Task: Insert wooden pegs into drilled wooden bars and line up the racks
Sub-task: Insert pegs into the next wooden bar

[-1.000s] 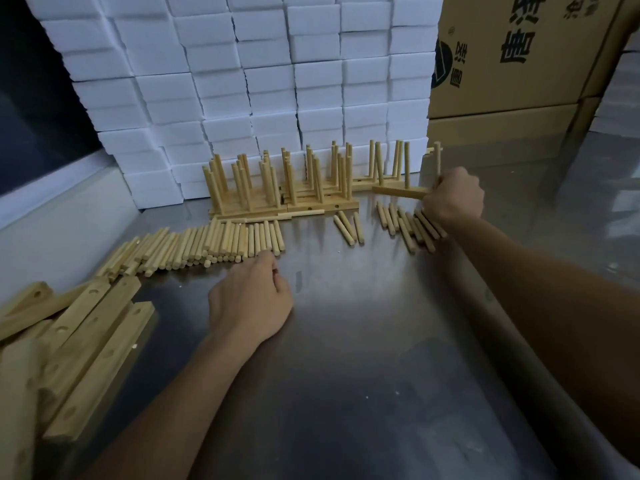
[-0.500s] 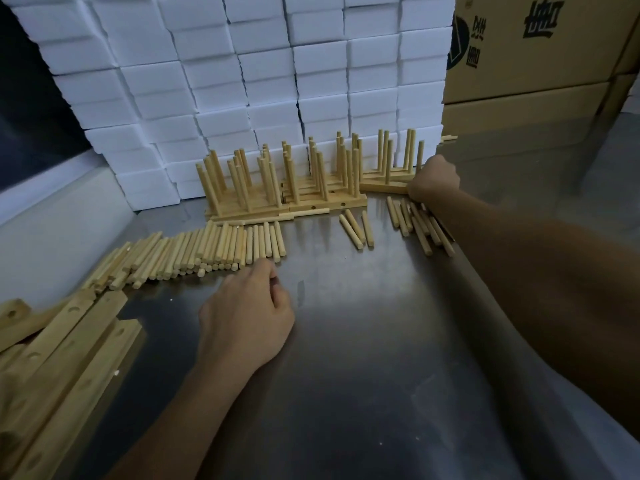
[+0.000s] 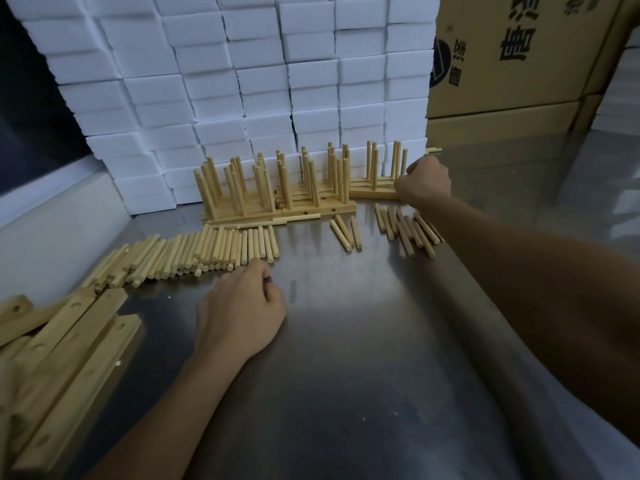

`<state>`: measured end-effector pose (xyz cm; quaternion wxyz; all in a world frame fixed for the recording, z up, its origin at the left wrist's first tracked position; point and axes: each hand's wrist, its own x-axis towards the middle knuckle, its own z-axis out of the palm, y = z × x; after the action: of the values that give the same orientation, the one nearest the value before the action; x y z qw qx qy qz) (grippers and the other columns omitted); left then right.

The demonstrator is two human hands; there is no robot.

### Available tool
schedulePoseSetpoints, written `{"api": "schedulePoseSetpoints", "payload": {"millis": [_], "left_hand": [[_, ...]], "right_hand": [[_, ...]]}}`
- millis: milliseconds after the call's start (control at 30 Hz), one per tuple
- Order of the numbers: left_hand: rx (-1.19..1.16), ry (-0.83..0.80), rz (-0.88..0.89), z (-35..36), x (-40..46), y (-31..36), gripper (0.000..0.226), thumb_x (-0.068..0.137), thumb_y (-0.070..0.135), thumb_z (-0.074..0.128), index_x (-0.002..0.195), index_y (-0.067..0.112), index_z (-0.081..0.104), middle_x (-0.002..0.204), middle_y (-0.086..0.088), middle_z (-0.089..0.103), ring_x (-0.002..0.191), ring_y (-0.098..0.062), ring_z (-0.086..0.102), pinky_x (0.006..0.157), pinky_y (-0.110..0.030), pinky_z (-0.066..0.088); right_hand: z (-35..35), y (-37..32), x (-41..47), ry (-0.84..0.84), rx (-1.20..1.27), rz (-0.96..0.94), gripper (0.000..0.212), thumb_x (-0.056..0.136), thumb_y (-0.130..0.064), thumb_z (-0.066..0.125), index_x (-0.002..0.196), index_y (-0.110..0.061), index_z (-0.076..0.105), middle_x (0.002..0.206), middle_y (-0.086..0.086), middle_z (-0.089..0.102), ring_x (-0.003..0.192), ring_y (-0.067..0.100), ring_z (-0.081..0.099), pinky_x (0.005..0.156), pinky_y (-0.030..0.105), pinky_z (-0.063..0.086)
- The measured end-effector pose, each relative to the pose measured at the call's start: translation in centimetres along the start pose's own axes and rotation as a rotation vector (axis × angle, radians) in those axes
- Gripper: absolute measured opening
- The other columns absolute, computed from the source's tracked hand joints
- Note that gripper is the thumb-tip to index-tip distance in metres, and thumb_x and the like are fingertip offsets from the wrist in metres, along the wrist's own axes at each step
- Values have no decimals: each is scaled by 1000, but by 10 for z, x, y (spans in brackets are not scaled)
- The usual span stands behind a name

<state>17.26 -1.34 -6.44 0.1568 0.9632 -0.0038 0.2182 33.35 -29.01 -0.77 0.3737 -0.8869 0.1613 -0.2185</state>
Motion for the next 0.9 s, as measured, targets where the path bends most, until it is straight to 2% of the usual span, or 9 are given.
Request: {"api": "schedulePoseSetpoints", "payload": {"millis": [100, 267, 333, 433, 533, 600, 667, 800, 900], "left_hand": [[-13, -5, -2, 0, -1, 0, 7, 94, 29, 47, 98, 29, 53, 80, 14, 50, 78, -13, 48, 63, -32, 33], [-25, -38, -4, -4, -2, 1, 9, 95, 24, 47, 97, 23, 56, 80, 8, 53, 79, -17, 51, 66, -33, 38], [-15, -36, -4, -6, -4, 3, 9, 95, 22, 47, 95, 20, 56, 81, 6, 55, 78, -18, 51, 64, -33, 37], [13, -27, -10, -9, -8, 5, 10, 94, 20, 47, 91, 19, 56, 85, 2, 59, 79, -19, 51, 62, -33, 37], [17, -16, 2, -10, -12, 5, 12, 93, 18, 46, 86, 16, 55, 83, 0, 58, 80, -22, 53, 61, -34, 37], [35, -2, 12, -12, -13, 8, 14, 93, 17, 45, 83, 15, 54, 83, -3, 58, 79, -23, 53, 64, -35, 39], [81, 34, 28, -13, -15, 7, 16, 92, 18, 44, 81, 15, 55, 84, -4, 60, 76, -22, 49, 73, -37, 38], [241, 149, 27, -20, -14, -6, 14, 90, 27, 51, 81, 19, 58, 81, 0, 52, 78, -19, 43, 88, -45, 29], [284, 195, -69, -38, -10, -19, 13, 90, 27, 56, 85, 18, 64, 87, -2, 51, 87, -22, 46, 93, -48, 29]], "right_hand": [[-13, -8, -14, 7, 26, -17, 28, 85, -8, 61, 113, -4, 66, 106, 11, 68, 86, 23, 63, 83, 38, 59], [-29, -12, -44, 2, 93, -50, 17, 86, -8, 61, 100, -3, 68, 98, 11, 70, 78, 18, 61, 77, 35, 58], [-35, -11, -62, 3, 163, -48, 16, 86, -9, 61, 101, -10, 68, 99, 8, 69, 84, 19, 62, 77, 33, 55], [-39, -7, -92, 7, 294, -35, 24, 86, -6, 58, 106, -11, 70, 103, 5, 69, 97, 21, 66, 86, 39, 58], [-36, -3, -125, -7, 403, -42, 22, 87, -6, 56, 101, -15, 71, 95, 1, 70, 90, 19, 68, 82, 43, 61], [-30, -1, -145, -43, 478, -53, 19, 89, -5, 57, 96, -19, 69, 91, -2, 68, 88, 15, 66, 84, 40, 60], [-21, 3, -162, -78, 537, -35, 19, 91, -7, 59, 94, -23, 68, 91, -4, 67, 90, 13, 66, 82, 34, 59], [-15, 12, -180, -163, 557, -79, 20, 93, -7, 60, 90, -26, 67, 88, -7, 66, 80, 9, 67, 61, 14, 49], [-20, 13, -184, -183, 540, -116, 24, 91, -7, 60, 81, -28, 65, 82, -6, 67, 73, 11, 67, 59, 15, 48]]}}
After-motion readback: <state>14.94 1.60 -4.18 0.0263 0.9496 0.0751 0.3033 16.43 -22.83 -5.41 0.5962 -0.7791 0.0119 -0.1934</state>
